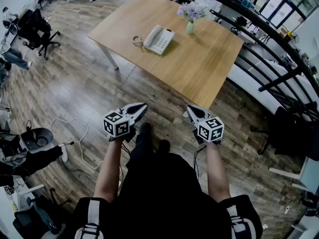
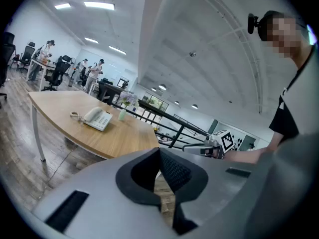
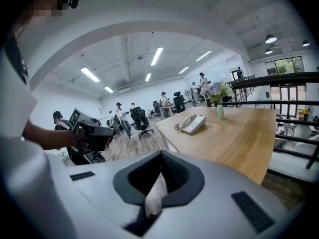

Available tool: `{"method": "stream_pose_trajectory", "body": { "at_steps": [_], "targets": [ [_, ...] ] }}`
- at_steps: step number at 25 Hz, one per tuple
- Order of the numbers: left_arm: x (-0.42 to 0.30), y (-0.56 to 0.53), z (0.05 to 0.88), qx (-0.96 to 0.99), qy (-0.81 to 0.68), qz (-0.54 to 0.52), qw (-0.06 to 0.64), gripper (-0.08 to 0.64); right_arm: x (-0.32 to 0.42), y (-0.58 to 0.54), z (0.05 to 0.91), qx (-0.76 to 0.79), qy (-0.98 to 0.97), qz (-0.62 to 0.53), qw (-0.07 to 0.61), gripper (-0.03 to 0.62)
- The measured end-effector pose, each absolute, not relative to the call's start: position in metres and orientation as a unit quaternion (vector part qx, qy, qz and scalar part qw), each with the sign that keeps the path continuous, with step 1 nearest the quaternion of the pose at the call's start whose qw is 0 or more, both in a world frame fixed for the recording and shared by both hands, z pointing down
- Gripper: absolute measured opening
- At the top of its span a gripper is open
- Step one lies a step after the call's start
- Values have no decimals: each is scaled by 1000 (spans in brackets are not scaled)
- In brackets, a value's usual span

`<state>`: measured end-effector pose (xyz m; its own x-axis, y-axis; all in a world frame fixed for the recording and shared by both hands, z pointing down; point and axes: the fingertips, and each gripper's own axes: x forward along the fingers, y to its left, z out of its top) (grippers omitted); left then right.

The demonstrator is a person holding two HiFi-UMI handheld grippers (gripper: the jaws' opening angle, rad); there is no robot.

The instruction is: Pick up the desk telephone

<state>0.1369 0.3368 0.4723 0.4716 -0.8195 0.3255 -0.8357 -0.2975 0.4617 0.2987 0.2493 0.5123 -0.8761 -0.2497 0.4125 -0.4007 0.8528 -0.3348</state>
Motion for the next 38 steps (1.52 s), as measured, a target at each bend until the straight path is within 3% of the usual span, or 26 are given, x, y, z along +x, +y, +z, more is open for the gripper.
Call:
{"method": "stream_pose_trajectory", "body": {
  "at_steps": [21,38],
  "targets": [
    [134,356,470,797,-532,38,285,21,285,268,506,135,-955,194,179,25],
    [81,348,481,789,-537,23,299,21,234,261,527,128,-947,209,207,25]
  ]
}}
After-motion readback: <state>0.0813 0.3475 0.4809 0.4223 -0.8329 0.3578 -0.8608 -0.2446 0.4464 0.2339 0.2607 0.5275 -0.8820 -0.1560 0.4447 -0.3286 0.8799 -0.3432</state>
